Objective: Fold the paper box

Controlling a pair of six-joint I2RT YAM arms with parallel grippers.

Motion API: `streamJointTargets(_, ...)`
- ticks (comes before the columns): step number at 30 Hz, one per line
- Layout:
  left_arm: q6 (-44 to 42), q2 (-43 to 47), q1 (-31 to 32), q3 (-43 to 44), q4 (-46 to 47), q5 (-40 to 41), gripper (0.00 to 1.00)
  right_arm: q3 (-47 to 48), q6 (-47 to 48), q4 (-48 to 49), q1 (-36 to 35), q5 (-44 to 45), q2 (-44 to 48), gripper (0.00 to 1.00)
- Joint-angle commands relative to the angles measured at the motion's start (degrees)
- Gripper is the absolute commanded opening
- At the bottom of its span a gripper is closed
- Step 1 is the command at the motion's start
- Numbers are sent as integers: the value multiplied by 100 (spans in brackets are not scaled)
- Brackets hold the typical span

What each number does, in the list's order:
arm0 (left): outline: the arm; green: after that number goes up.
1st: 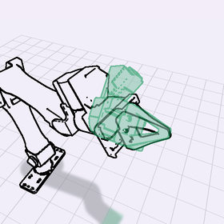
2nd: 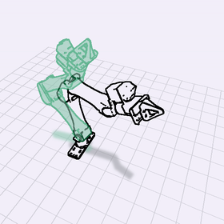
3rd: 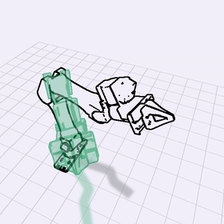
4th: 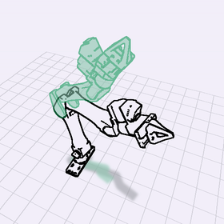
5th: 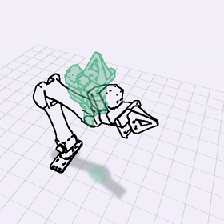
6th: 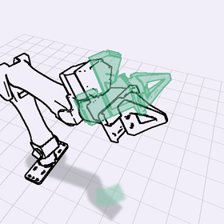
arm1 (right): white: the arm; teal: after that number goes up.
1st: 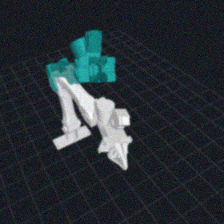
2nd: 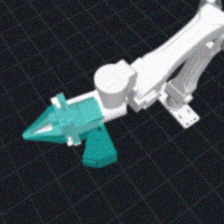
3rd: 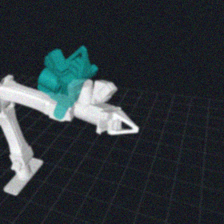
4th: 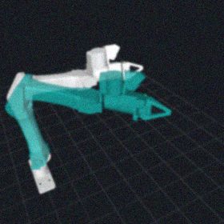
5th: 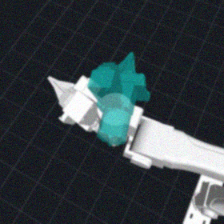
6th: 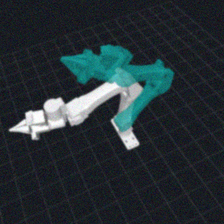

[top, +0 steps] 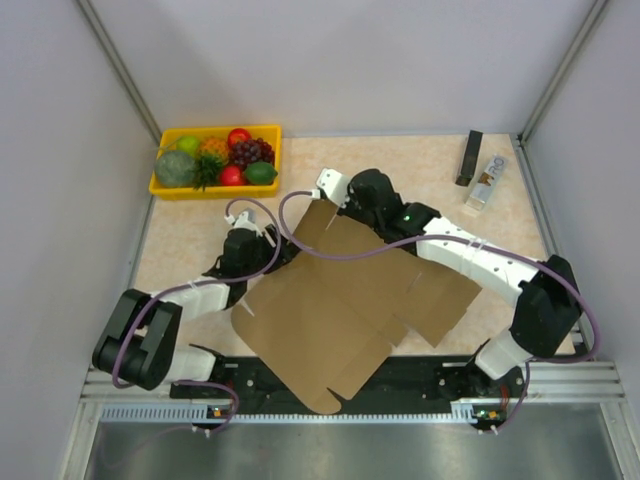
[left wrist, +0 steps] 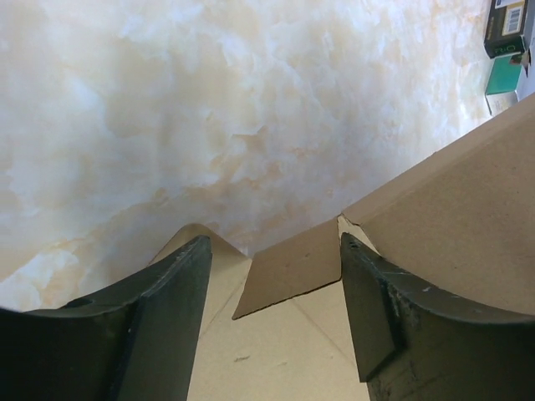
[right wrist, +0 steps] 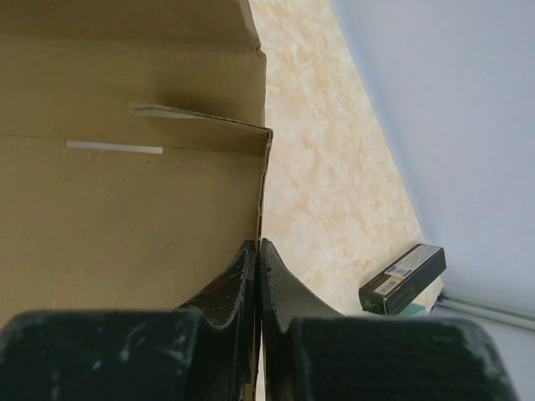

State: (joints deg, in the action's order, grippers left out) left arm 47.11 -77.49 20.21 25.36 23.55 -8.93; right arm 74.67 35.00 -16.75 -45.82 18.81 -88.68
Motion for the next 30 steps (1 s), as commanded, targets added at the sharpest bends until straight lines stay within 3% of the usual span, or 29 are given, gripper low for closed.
streamJointTargets(1, -53, 191, -175, -128, 281, -151, 70, -172, 86, 269, 222, -61, 387, 0)
streamJointTargets(5, 314, 147, -456, -321, 1210, -757, 74, -322, 15, 366, 381, -386, 484, 0)
streamJointTargets(9, 544, 129, -702, -225, 1345, -1128, 77, -471, -29, 515, 513, -422, 484, 0)
streamJointTargets(13, 413, 305, -729, -199, 1249, -1138, 74, -454, -37, 533, 522, -439, 466, 0)
streamJointTargets(17, 10, 699, -729, -172, 1038, -1111, 60, -454, -20, 533, 452, -282, 475, 0)
streamJointTargets(19, -158, 902, -676, -164, 872, -971, 58, -463, 6, 542, 373, -159, 501, 0)
streamJointTargets(24, -939, 1456, -475, 256, 476, -848, 78, -524, 191, 621, 12, 220, 554, 0)
streamJointTargets(28, -1362, 1002, -386, 899, 44, -759, 81, -559, 173, 629, -50, 176, 589, 0)
streamJointTargets(30, -1652, 702, -386, 1371, -43, -1005, 77, -568, 200, 638, -93, 158, 607, 0)
